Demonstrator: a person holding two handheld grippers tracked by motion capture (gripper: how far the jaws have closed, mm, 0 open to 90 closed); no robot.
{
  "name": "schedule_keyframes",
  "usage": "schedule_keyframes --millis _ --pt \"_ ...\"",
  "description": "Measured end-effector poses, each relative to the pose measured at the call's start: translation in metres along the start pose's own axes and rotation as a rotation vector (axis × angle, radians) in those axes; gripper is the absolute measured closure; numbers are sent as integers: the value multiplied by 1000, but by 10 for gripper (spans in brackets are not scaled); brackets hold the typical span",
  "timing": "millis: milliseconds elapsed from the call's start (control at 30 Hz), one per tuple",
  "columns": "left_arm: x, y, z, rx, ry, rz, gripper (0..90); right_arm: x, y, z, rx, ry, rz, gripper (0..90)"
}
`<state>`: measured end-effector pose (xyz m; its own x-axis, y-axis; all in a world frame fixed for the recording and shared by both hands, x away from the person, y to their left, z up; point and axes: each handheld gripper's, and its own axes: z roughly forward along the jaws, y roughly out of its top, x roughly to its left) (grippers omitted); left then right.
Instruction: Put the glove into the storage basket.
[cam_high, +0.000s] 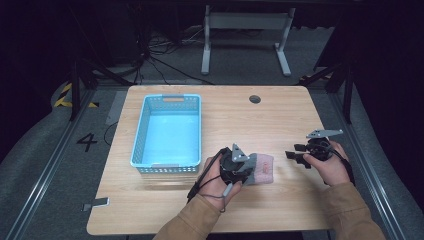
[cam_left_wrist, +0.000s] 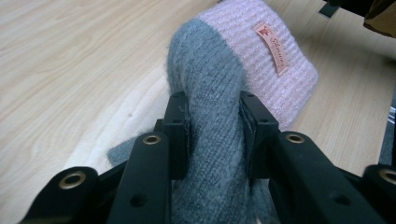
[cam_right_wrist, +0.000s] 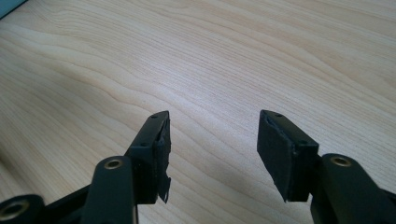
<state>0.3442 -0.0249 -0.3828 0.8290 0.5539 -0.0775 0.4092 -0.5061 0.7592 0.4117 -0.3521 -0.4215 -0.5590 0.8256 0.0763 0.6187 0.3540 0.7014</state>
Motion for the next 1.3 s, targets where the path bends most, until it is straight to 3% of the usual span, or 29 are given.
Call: schedule_keyframes --millis 533,1300 --pt "36 0 -37 -41 52 -12 684 -2 -4 -2 4 -10 2 452" --pt "91 -7 -84 -89 159 -91 683 -3 -17 -4 26 -28 20 452"
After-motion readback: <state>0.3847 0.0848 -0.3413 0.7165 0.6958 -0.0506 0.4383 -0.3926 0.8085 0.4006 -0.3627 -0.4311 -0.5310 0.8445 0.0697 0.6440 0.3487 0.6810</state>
